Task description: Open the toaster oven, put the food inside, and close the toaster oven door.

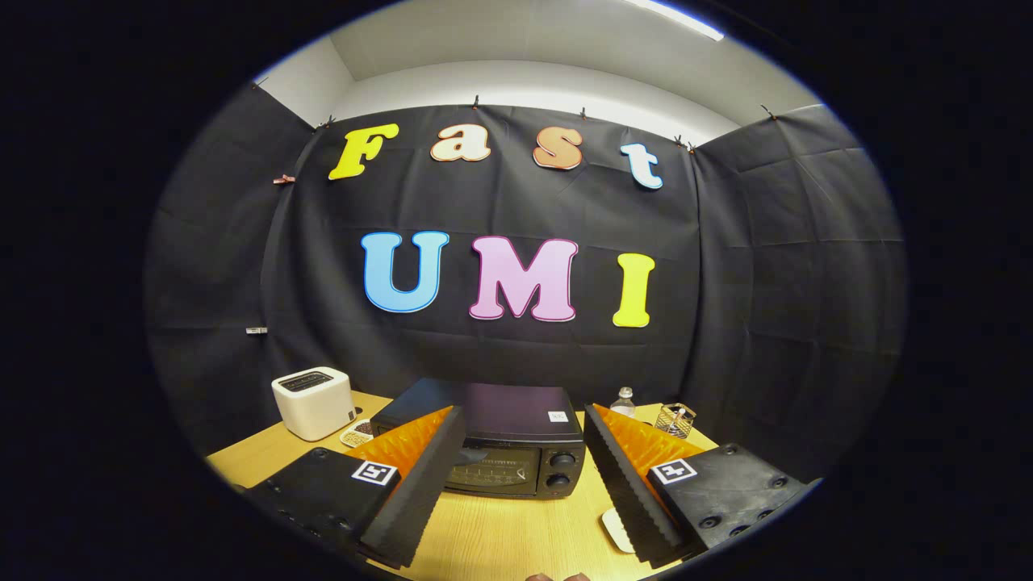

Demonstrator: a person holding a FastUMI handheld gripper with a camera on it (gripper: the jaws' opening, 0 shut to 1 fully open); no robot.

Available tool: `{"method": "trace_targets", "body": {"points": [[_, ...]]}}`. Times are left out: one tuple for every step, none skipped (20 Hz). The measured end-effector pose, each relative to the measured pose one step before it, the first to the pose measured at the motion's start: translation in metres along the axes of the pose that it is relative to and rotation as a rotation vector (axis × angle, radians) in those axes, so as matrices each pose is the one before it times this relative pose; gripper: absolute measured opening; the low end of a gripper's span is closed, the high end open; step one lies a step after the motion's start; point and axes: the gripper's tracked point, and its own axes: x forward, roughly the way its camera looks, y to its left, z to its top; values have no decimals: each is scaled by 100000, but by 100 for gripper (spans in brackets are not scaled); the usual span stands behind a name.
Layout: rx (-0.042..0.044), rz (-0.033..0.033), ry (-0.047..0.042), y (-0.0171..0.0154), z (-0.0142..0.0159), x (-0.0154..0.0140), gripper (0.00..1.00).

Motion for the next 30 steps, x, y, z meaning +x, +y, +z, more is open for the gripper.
{"method": "trace_targets", "body": {"points": [[99, 585, 148, 386, -27, 297, 98], [172, 526, 213, 385, -29, 309, 98], [240, 583, 339, 318, -228, 283, 98], [161, 516, 449, 365, -176, 337, 98], [-151, 109, 1143, 271, -276, 402, 98], [-86, 231, 1085, 259, -476, 473, 98], [195, 362, 1220, 292, -252, 335, 98], [505, 303, 1040, 299, -199, 508, 98], [420, 20, 825, 369, -166, 415, 98], [129, -320, 808, 271, -141, 633, 98], [110, -252, 482, 253, -292, 404, 98], [167, -477, 403, 260, -191, 623, 98], [211, -524, 955, 314, -346, 833, 98], [444, -514, 1161, 288, -397, 754, 98], [706, -629, 1248, 308, -475, 822, 98], [682, -537, 1218, 313, -495, 862, 98], [387, -793, 1567, 209, -676, 872, 98], [303, -752, 1651, 184, -635, 837, 98], [346, -558, 1661, 369, -731, 887, 98], [91, -365, 1185, 239, -591, 808, 98], [-312, -403, 893, 288, -533, 798, 98], [-443, -230, 880, 354, -553, 783, 98], [-403, -88, 788, 318, -534, 767, 98], [-225, -101, 1046, 383, -608, 648, 98], [22, 178, 1114, 441, -579, 706, 99], [-145, 162, 1112, 394, -638, 628, 98], [-541, 374, 1265, 375, -611, 545, 98], [-370, 63, 688, 213, -450, 354, 99], [-202, -189, 271, 109, -268, 324, 99], [-1, 41, 815, 186, -506, 329, 99]]}}
